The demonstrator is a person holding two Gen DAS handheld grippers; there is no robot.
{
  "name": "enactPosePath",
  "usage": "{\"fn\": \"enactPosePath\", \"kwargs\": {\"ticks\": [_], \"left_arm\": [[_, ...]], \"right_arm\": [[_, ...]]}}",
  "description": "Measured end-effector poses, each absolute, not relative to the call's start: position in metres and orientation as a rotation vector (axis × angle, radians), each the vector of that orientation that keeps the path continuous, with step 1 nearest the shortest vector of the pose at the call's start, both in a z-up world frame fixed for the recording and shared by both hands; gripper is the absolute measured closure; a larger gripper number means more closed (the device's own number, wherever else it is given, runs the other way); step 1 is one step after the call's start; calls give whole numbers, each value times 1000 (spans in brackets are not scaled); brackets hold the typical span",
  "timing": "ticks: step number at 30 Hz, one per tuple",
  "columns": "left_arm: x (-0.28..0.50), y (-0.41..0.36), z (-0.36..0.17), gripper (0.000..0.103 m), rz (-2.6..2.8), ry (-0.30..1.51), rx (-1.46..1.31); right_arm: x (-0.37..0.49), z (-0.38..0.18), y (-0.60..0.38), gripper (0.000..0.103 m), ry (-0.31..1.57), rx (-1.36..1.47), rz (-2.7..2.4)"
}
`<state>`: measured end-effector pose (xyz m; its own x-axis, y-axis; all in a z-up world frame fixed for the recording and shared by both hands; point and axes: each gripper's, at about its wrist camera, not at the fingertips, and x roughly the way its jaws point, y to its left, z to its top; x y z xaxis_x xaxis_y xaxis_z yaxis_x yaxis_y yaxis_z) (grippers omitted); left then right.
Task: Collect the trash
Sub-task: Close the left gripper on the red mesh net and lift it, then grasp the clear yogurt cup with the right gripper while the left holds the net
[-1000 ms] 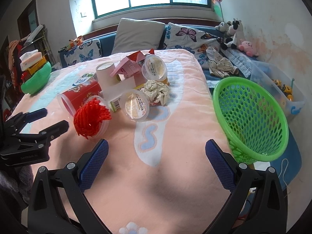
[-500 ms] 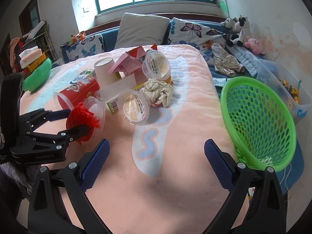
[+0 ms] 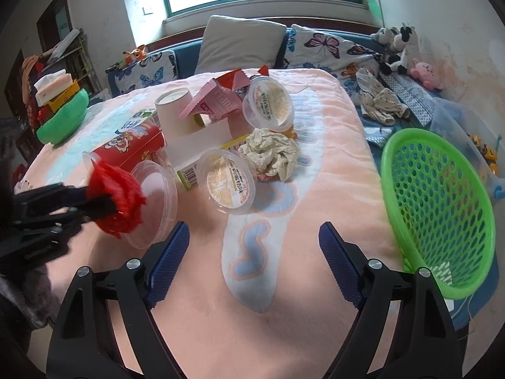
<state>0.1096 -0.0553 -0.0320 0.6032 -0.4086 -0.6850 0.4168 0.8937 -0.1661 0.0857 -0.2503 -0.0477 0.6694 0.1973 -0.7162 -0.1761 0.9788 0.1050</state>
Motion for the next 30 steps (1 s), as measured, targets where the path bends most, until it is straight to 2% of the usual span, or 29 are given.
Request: {"fn": "enactPosePath", "kwargs": {"ticks": [8, 17, 24, 30], "left_arm": [[102, -31, -13, 75, -435, 745, -54], [106, -11, -16, 75, -420, 757, -116], [109, -7, -20, 75, -415, 757, -126], [112, -7, -23, 75, -419, 760, -131]], "right_arm": [[104, -63, -228, 31, 826, -73, 274], [133, -80, -212, 32, 843, -160, 307], [155, -93, -205, 40, 866, -189, 305], [160, -94, -203, 41, 865, -171, 320]]}}
